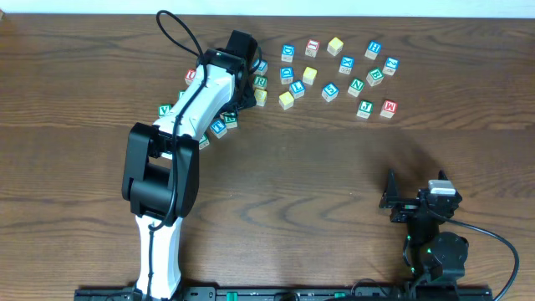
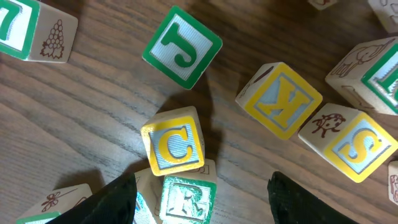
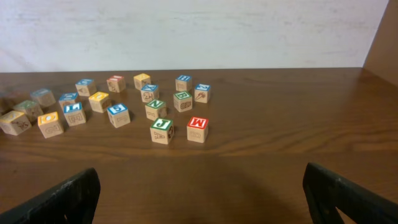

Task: Spell out ROBOT
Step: 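Reach the left gripper over the block pile toward the green R block, then lower the left gripper and grasp the green R block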

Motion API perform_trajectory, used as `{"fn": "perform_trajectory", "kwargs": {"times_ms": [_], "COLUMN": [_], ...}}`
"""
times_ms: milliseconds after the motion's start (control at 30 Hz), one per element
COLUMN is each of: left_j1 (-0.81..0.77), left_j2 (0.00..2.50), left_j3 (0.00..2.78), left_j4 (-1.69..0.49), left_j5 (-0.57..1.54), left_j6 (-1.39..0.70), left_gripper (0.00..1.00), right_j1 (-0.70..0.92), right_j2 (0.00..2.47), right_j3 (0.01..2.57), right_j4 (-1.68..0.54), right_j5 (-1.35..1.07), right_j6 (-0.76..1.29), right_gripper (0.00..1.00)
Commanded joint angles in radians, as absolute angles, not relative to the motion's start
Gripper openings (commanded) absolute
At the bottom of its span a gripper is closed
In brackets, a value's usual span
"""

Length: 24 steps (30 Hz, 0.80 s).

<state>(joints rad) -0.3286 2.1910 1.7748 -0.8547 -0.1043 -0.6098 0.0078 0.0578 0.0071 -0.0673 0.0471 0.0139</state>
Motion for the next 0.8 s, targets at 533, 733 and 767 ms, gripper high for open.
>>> {"fn": "perform_trajectory", "kwargs": {"times_ms": [533,733,767], "left_j1": [-0.336,-0.352,-0.353], "left_j2": [2.249,2.249,2.249], "left_j3": [1.768,1.758,1.751], "left_j4": [-0.858,-0.855,-0.853], "left_j5": [-0.12,-0.121,-0.121], "left_j6": [-0.623,-0.623,-0.623], "left_gripper": [0.63,0.62,0.63], "right_j1": [0.001,0.001,0.001], "right_j2": [0.053,0.053,0.053], "right_j3": [0.006,0.006,0.006], "right_j4": [-0.071,-0.071,-0.071], "right_j5": [0.046,0.046,0.046], "right_j6": [0.006,0.006,0.006], "right_gripper": [0.99,0.99,0.99]}}
